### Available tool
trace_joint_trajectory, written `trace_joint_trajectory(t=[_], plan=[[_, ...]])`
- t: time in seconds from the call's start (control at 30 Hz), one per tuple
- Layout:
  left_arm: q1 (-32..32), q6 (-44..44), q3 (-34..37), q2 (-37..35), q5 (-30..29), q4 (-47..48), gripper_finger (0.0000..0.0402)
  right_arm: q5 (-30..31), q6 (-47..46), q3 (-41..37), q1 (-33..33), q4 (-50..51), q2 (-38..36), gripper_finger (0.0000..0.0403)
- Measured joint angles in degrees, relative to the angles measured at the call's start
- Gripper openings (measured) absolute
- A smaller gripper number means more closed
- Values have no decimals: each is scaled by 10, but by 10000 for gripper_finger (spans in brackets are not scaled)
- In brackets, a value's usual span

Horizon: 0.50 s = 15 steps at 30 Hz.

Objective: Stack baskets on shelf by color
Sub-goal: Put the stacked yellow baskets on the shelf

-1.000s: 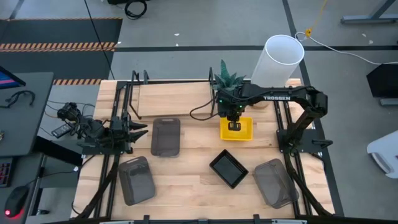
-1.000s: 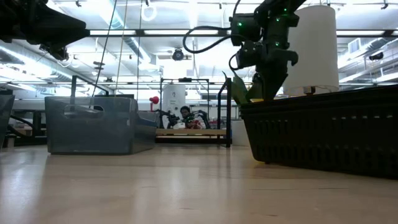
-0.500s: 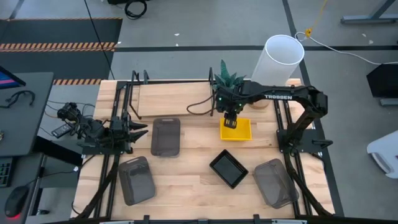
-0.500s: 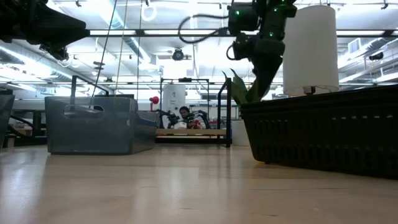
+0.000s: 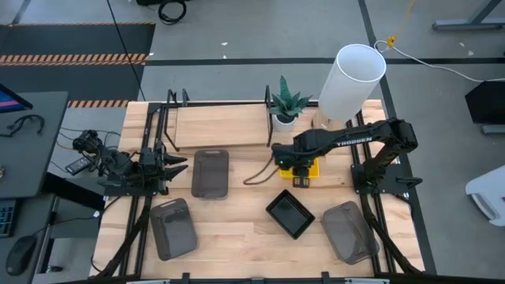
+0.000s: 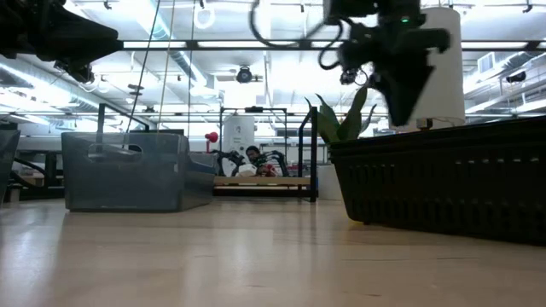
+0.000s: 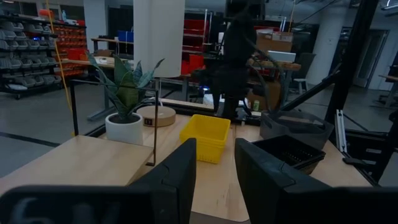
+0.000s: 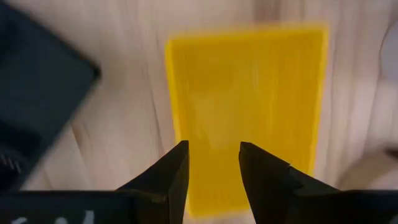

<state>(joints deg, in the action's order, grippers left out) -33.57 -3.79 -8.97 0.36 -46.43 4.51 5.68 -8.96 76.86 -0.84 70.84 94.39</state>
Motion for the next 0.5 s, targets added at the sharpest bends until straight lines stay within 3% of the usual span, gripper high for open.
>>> trace_joint_trajectory(t=[0.2, 0.5], plan=[[0, 0, 0, 0, 0, 0, 117, 8, 118, 0, -26, 96, 0, 160], [0, 0, 0, 0, 0, 0, 117, 24, 297, -20, -61, 103, 13, 202]])
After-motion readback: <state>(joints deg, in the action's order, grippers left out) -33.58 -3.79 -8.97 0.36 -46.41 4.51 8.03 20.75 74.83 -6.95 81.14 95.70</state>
